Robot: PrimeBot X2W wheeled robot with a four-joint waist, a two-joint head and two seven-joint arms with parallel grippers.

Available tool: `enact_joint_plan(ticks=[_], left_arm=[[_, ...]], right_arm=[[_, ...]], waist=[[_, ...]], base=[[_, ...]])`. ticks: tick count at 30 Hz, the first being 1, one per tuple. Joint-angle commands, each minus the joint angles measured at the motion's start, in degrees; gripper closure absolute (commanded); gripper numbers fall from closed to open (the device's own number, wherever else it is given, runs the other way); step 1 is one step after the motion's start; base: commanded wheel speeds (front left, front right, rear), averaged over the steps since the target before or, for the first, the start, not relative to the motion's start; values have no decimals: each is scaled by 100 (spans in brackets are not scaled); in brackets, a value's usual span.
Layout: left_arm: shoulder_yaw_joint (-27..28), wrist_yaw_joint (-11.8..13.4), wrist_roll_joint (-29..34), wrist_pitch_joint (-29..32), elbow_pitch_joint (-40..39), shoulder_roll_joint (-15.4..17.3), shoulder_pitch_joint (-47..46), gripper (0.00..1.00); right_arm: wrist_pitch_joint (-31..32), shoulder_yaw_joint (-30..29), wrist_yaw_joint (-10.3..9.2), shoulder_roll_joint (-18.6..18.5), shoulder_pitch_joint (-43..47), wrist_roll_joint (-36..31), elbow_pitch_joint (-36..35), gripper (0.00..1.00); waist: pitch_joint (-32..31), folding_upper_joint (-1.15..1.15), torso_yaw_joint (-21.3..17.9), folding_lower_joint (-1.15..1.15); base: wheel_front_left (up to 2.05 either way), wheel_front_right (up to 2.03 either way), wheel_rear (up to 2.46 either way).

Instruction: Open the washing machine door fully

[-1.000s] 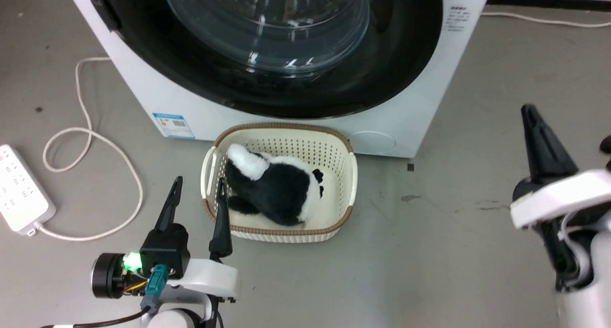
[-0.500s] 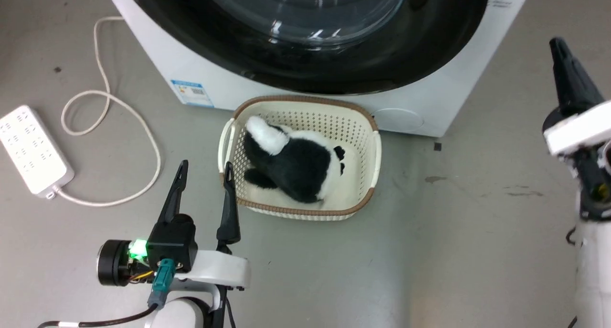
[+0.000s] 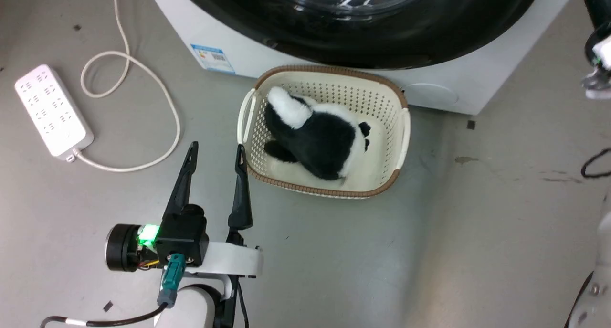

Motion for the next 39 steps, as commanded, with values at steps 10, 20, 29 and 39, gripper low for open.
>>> enact_joint_plan(ticks=[10, 20, 29, 39], left_arm=[[-175, 177, -50, -161, -66, 6, -183, 0], [-360, 329, -86, -280, -95, -3, -335, 0], [-437, 441, -90, -388, -52, -5, -376, 0], [-382, 406, -58, -430, 95, 92, -139, 0]], right_arm=[[976, -708, -3, 11, -1215, 342, 936, 100], [1833, -1350, -3, -10, -2111, 296, 1583, 100], [2765, -1765, -4, 81, -1970, 283, 1694, 100], [3418, -1778, -4, 366, -733, 502, 1176, 100]], waist=[[331, 0, 224, -1], [606, 0, 421, -1], [472, 0, 452, -1], [-219, 0, 254, -1]], base=[[0, 0, 0], [0, 0, 0], [0, 0, 0], [0, 0, 0]])
